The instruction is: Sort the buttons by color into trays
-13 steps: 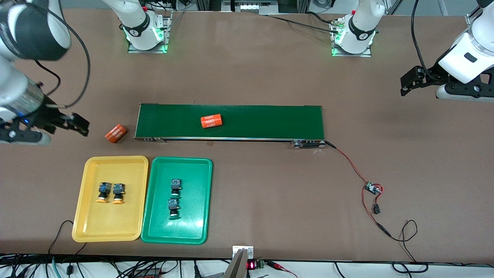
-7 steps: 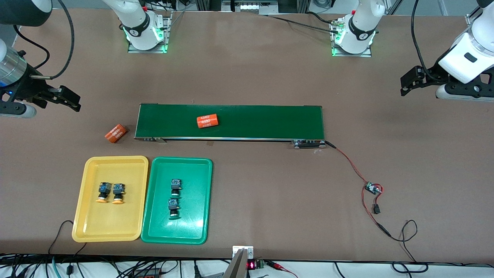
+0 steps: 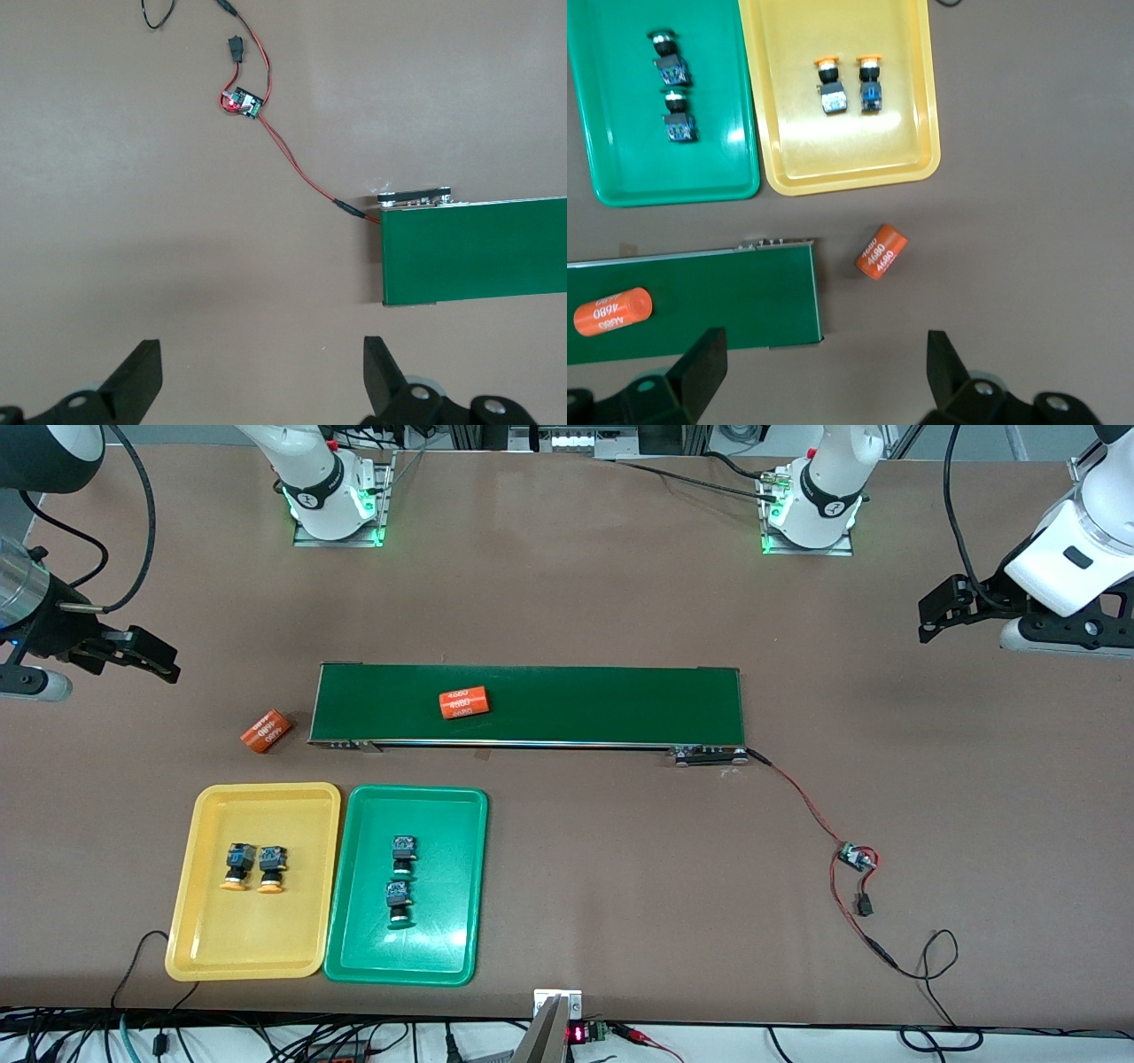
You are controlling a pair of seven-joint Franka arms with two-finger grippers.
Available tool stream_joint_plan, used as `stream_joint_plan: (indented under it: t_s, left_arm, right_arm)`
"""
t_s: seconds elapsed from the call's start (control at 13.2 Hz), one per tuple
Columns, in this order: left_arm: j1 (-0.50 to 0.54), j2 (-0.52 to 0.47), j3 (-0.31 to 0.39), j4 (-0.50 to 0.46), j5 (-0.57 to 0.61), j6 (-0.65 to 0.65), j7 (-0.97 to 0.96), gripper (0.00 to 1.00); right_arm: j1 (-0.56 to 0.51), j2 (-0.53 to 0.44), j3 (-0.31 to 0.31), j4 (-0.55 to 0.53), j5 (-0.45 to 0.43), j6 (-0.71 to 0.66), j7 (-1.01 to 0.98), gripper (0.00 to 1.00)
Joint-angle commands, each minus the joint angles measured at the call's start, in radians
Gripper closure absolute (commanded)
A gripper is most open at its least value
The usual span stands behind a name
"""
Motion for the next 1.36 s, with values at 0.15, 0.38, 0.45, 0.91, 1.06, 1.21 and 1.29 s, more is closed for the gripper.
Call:
stream_joint_plan:
  t_s: [0.15, 0.38, 0.45, 0.91, 1.06, 1.21, 1.29]
  left_arm:
    - [-0.006, 0.01, -0.005, 0.038, 0.014, -0.028, -0.006, 0.0]
    - [-0.012, 0.011, -0.006, 0.041, 0.014, -0.029, -0.006, 0.0]
    - [-0.012, 0.011, -0.008, 0.041, 0.012, -0.029, -0.006, 0.0]
    - [-0.011, 0.013, -0.008, 0.041, 0.011, -0.031, -0.004, 0.0]
    - [-0.011, 0.013, -0.008, 0.041, 0.012, -0.029, -0.004, 0.0]
    - [-0.011, 0.013, -0.008, 0.041, 0.011, -0.031, -0.004, 0.0]
    - [-0.011, 0.013, -0.008, 0.041, 0.012, -0.031, -0.004, 0.0]
  right_arm:
    - [-0.016, 0.009, 0.008, 0.022, 0.009, -0.036, -0.016, 0.0]
    - [-0.036, 0.009, 0.005, 0.022, 0.012, -0.036, -0.018, 0.0]
    - [-0.036, 0.009, 0.005, 0.022, 0.014, -0.036, -0.018, 0.0]
    - [-0.033, 0.009, 0.005, 0.022, 0.014, -0.036, -0.03, 0.0]
    - [-0.033, 0.009, 0.005, 0.022, 0.014, -0.036, -0.045, 0.0]
    - [-0.033, 0.011, 0.005, 0.022, 0.014, -0.035, -0.047, 0.0]
    - [-0.033, 0.012, 0.005, 0.022, 0.014, -0.035, -0.045, 0.0]
